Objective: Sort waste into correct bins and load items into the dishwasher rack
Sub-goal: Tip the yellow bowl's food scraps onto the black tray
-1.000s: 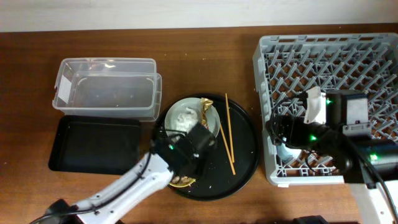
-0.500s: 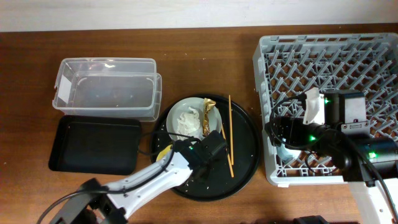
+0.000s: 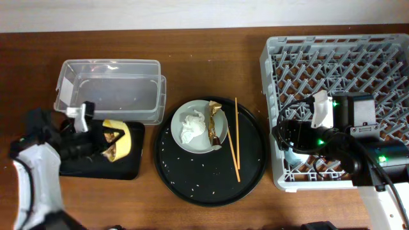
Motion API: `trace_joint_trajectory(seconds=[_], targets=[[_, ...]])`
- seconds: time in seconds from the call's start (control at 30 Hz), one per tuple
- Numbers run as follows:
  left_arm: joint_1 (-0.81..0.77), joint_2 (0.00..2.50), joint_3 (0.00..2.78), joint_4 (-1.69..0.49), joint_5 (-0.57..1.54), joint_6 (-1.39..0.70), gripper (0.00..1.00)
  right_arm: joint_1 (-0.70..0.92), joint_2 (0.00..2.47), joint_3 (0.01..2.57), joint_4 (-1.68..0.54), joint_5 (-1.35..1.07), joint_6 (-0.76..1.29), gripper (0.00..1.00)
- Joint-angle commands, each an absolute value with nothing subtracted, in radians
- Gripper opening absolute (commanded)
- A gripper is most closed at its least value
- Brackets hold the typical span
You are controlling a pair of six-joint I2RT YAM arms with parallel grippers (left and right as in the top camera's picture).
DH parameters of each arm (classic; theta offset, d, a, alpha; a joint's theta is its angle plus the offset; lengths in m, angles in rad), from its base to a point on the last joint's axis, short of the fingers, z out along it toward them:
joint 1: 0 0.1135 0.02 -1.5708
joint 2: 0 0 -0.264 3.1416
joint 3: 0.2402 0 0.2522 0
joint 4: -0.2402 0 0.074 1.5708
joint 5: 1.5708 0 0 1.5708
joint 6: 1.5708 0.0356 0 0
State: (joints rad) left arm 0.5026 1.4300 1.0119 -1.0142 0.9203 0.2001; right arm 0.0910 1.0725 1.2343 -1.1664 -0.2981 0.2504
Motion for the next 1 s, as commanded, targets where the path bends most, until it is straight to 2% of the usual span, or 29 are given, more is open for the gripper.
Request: trace_joint_trajectory(seconds=[0.0,0.1,0.27,0.63,0.67,0.7,0.73,0.77,0.8,0.87,0.97], targets=[[0.600,1.640,1.020,-1.011,1.344,0.433,0.00,0.098,1.074,1.247,-1.164,-0.304,0.244,0.94],[0.653,1.773,1.019,-1.036,1.554,0.431,0.00,0.098,1.074,1.247,-1.165,-0.304,0.244,0.94],[0.730,1.792,1.015,-1.077,1.549,0.405,0.01,0.098,1.074,1.247,-1.171,-0.304,0.244,0.94],[0.723,1.792,1.015,-1.121,1.549,0.415,0.00,0.098,1.074,1.247,-1.171,-0.304,0.244,0.95],[0.702,1.792,1.015,-1.121,1.557,0.475,0.00,0.098,1.074,1.247,-1.171,-0.304,0.244,0.95],[0.694,1.795,1.015,-1.006,1.507,0.471,0.01,0.098,1.074,1.247,-1.171,-0.304,0.244,0.95],[0.693,1.810,1.014,-1.014,1.506,0.231,0.00,0.098,1.074,1.247,-1.172,-0.304,0.244,0.95],[0.677,1.806,1.018,-1.140,1.574,0.350,0.00,0.098,1.074,1.247,-1.174,-0.304,0.244,0.95],[0.668,1.804,1.029,-1.114,1.564,0.413,0.00,0.098,1.074,1.247,-1.174,-0.308,0.244,0.95],[0.660,1.804,1.028,-1.191,1.575,0.442,0.00,0.098,1.074,1.247,-1.175,-0.308,0.244,0.95],[0.648,1.806,1.030,-1.166,1.539,0.460,0.00,0.098,1.074,1.247,-1.176,-0.308,0.244,0.96]])
